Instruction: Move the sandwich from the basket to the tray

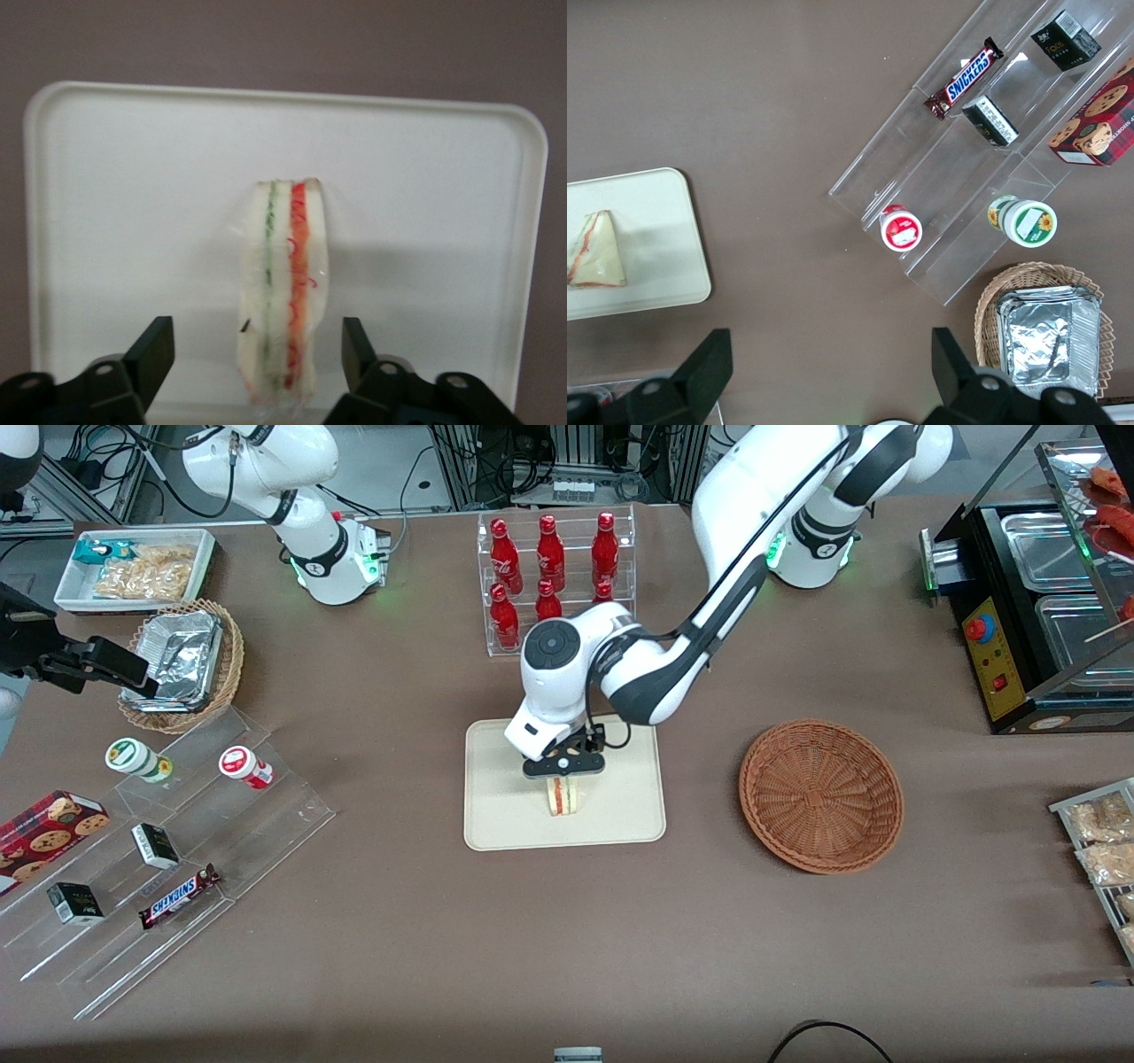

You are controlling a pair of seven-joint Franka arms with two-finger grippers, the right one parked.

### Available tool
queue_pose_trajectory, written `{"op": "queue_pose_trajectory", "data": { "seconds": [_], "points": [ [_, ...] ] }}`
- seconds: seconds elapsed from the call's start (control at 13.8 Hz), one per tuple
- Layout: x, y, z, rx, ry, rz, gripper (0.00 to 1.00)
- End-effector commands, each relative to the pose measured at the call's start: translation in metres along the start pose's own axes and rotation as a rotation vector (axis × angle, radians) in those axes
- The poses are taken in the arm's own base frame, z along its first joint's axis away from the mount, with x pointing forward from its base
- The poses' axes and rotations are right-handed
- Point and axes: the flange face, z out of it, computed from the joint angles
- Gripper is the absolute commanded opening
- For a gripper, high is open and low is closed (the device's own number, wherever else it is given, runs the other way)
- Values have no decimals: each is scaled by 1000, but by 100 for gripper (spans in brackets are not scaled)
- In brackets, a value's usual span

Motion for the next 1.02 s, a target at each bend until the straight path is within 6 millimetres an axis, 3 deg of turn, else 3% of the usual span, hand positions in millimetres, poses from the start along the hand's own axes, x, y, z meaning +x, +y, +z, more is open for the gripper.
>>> {"op": "queue_pose_trajectory", "data": {
  "seconds": [0.0, 0.22, 0.58, 0.73, 0.95],
  "points": [
    [20, -51, -78, 38, 43, -141, 100],
    [54, -137, -132, 95, 49, -308, 100],
    [116, -261, -162, 118, 69, -505, 100],
    [131, -301, -172, 147, 51, -499, 100],
    [133, -357, -205, 125, -48, -422, 100]
  ]
}}
